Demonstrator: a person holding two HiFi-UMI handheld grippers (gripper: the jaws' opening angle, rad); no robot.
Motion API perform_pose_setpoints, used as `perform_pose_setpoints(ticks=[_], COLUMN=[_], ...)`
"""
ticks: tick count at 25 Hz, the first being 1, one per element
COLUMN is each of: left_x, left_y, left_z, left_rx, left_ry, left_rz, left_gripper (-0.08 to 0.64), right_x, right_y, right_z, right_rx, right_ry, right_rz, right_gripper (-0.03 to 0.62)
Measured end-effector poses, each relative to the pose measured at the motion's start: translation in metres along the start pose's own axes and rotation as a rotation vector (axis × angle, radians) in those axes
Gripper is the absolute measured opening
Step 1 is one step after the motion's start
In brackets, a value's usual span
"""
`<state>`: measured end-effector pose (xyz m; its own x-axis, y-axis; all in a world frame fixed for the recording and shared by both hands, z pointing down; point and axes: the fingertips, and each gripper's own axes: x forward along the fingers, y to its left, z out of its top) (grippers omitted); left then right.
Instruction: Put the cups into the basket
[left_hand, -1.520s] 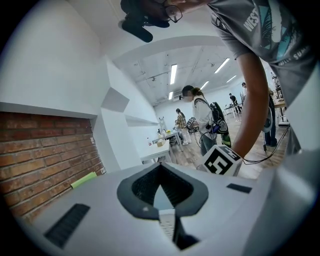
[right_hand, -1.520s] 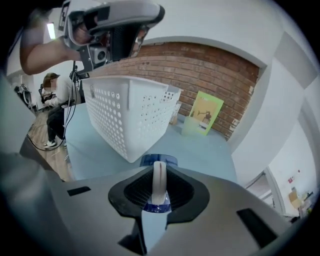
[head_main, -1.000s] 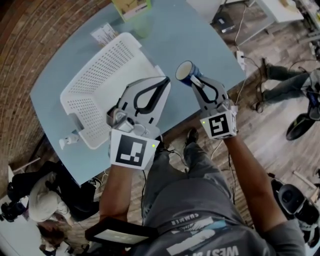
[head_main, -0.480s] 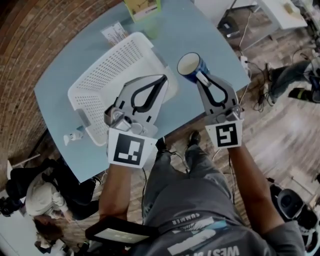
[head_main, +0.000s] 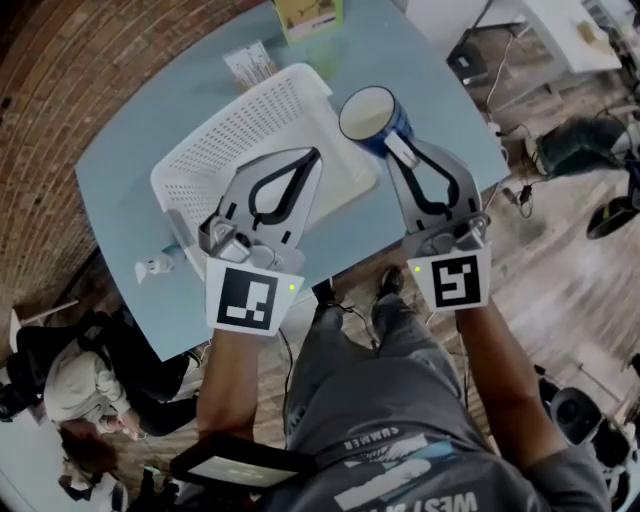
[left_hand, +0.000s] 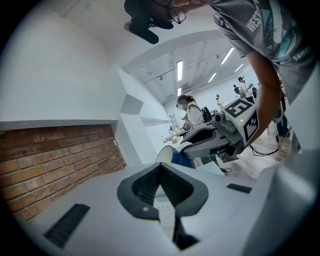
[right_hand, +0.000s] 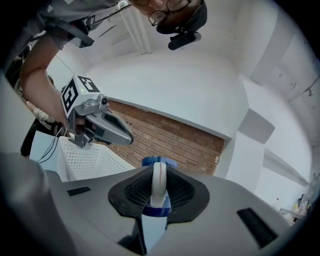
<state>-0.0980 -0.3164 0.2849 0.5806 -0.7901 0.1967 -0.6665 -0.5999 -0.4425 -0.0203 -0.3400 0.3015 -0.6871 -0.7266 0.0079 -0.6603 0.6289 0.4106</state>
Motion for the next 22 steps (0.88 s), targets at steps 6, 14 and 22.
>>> perform_pose_setpoints(ticks=[6,14,22], left_x=[-0.018,-0.048,-0.069], left_y=[0.016,0.037,0.056], left_z=[-0.007,-0.023,-0.069], left_rx=[-0.002,-0.006,-0.147], left_ry=[0.02,0.06,0.157], left_rz=[0.037,0.098,0.121], left_gripper=[0.0,0.0,0.0], right_x=[0.019,0.047,0.073], right_y=[0.02,0.055,0.085], right_z=[0.023,0.041,0.049], right_rx=[0.042,0.096,0.133], right_ry=[-0.049,-0.093,-0.096], right_rz=[0.043,0.146,0.223], right_gripper=[0.069,0.069,0.069])
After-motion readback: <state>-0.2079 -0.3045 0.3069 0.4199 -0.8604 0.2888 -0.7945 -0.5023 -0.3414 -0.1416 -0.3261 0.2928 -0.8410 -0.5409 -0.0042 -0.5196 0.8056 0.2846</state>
